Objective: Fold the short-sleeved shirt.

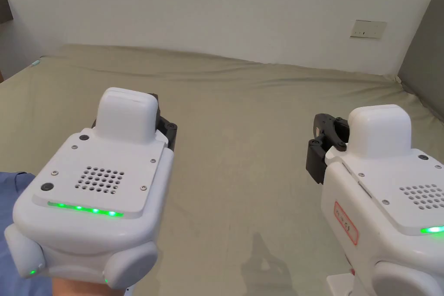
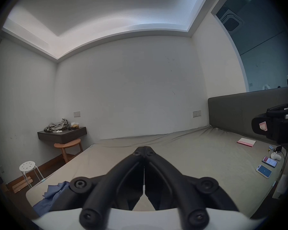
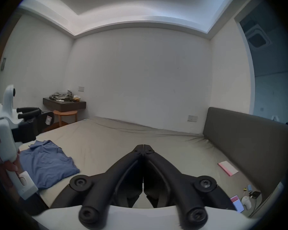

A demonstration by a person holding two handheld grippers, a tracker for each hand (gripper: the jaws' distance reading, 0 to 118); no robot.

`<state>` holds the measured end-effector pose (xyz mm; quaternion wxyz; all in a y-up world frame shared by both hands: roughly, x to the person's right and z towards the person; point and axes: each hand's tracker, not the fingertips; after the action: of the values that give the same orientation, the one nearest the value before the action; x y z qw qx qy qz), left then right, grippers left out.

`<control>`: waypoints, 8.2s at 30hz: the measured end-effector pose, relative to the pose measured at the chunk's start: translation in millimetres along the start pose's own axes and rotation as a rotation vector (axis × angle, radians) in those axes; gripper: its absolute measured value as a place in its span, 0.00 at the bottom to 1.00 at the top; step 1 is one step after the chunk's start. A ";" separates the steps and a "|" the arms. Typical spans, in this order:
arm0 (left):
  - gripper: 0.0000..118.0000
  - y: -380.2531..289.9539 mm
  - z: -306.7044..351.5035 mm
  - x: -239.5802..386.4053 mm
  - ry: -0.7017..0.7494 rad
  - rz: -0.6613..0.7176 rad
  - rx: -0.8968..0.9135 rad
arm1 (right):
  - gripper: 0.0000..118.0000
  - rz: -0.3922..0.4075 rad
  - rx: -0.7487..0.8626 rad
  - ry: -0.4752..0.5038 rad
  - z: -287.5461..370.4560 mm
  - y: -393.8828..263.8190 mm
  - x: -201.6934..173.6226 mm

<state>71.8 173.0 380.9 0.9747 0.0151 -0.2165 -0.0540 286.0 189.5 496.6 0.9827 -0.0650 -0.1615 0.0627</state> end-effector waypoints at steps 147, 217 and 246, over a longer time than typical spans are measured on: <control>0.01 90.0 -134.2 -61.6 -0.311 0.018 0.112 | 0.01 -0.021 -0.073 -0.042 -20.7 -15.1 23.2; 0.00 -28.6 -34.8 -10.3 -0.026 -0.021 -0.107 | 0.01 0.140 -0.012 -0.020 -22.4 -17.3 -10.1; 0.31 -282.7 -127.2 -16.5 -0.125 0.075 -0.903 | 0.02 0.090 -0.415 -0.066 -94.9 -130.9 48.8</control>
<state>83.0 -105.3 243.8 0.8699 -0.4225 -0.2302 -0.1086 376.1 57.6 441.9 0.9388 -0.2708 -0.1997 0.0740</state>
